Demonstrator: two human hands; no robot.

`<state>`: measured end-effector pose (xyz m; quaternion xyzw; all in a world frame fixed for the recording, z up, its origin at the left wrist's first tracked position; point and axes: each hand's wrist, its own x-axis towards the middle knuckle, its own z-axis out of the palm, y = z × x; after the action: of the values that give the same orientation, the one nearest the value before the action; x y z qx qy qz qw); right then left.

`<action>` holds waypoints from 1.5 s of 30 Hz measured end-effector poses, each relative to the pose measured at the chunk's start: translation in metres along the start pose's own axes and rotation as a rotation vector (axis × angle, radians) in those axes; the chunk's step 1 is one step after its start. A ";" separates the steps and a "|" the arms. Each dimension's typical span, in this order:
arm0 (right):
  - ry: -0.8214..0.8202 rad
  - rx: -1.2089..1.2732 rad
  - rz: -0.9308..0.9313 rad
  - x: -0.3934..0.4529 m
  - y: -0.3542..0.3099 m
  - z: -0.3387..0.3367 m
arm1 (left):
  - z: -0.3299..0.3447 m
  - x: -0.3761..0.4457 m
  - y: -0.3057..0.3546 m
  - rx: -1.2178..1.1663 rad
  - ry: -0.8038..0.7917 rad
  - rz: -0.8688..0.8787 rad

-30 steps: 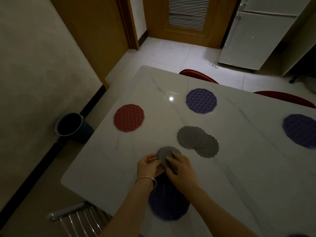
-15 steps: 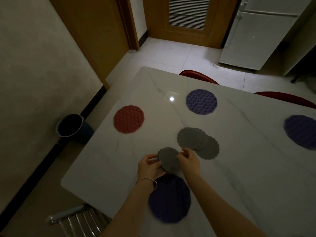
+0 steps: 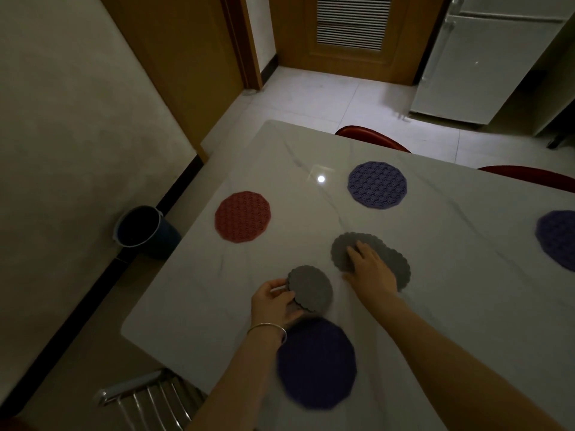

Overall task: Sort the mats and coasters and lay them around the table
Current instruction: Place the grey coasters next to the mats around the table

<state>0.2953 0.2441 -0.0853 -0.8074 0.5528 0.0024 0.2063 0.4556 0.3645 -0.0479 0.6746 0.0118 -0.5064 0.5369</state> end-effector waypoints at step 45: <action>0.058 -0.264 -0.154 0.003 0.014 -0.016 | -0.004 -0.001 0.002 -0.012 -0.008 -0.027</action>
<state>0.2802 0.2321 -0.0761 -0.8671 0.4899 0.0361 0.0821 0.4591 0.3670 -0.0463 0.6692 0.0218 -0.5162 0.5341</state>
